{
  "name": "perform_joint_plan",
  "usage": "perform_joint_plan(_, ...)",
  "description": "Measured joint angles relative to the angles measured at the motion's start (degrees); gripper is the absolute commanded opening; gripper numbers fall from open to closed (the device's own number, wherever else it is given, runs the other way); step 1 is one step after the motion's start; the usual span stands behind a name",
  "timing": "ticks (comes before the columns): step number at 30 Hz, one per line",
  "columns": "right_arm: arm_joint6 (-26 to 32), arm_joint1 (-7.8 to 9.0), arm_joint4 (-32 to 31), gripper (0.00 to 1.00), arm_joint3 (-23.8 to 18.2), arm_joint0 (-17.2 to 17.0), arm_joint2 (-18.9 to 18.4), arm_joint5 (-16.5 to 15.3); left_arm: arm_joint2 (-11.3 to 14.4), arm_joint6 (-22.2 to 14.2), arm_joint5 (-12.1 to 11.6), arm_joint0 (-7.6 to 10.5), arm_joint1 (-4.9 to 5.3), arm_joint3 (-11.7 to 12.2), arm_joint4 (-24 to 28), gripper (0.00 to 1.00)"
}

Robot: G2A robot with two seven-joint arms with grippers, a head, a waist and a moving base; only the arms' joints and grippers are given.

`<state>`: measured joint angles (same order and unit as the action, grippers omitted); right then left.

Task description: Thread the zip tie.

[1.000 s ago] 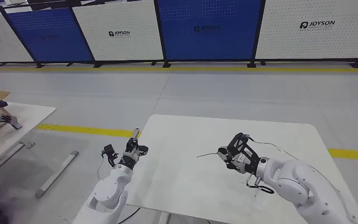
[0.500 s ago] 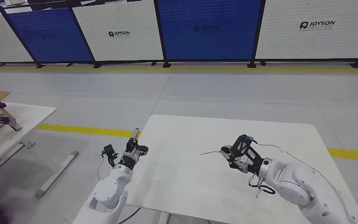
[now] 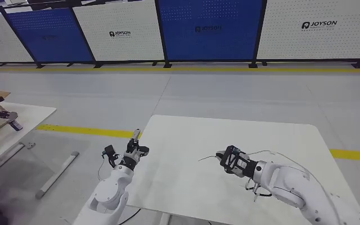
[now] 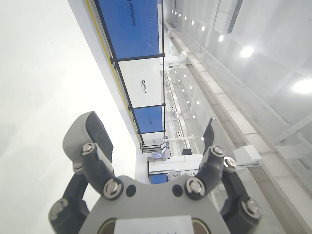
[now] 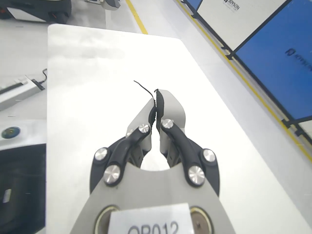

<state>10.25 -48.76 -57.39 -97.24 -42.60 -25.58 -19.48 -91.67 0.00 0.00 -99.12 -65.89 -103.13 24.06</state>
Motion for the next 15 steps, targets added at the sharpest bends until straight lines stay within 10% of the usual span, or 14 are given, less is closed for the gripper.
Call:
perform_joint_plan(8, -16.5, 1.27, -12.5, 0.00, 6.2, 5.0, 7.6, 0.0, 0.0, 0.0, 0.0, 0.00, 0.00, 0.0, 0.0, 1.00)
perform_joint_plan(15, -17.1, 1.26, -12.3, 0.00, 6.6, 5.0, 7.6, 0.0, 0.0, 0.0, 0.0, 0.00, 0.00, 0.0, 0.0, 1.00)
